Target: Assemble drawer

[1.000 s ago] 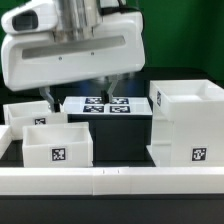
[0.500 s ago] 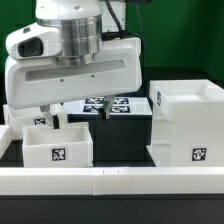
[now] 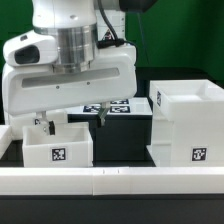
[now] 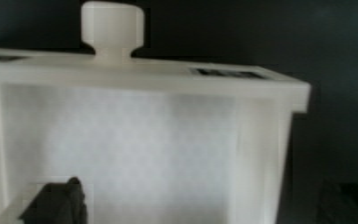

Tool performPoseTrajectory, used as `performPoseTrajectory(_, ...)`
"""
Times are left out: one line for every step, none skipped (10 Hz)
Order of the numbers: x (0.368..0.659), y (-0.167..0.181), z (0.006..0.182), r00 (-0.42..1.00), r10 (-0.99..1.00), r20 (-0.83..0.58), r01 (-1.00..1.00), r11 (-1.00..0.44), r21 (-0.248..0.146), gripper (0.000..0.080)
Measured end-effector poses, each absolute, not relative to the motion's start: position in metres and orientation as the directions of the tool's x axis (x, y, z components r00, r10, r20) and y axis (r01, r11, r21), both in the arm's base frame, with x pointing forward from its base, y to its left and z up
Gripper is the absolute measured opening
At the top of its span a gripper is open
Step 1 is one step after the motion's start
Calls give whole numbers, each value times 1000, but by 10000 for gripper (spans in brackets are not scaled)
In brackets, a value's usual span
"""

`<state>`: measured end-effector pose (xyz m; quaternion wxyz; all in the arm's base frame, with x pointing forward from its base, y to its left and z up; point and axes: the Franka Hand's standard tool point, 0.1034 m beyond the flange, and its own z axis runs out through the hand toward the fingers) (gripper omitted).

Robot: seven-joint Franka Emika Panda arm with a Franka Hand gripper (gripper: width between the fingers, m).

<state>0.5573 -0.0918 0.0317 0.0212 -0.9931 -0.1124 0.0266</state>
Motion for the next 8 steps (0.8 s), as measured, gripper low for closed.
performPoseTrajectory(555,-90,28,973,226,-51,224,-973,-48,649)
performPoseTrajectory(555,-88,26,972,229,-50,227,-973,-48,649)
performPoseTrajectory(554,-87,23,972,231,-51,228,-972,-47,649)
performPoseTrajectory(552,-87,18,971,231,-52,229,-972,-46,649)
performPoseTrajectory(549,-88,12,972,231,-41,229,-973,-36,649)
performPoseTrajectory(547,-88,9,972,230,-44,229,-973,-36,649)
performPoseTrajectory(546,-89,7,972,230,-44,228,-973,-35,649)
performPoseTrajectory(546,-89,6,972,230,-44,228,-973,-35,649)
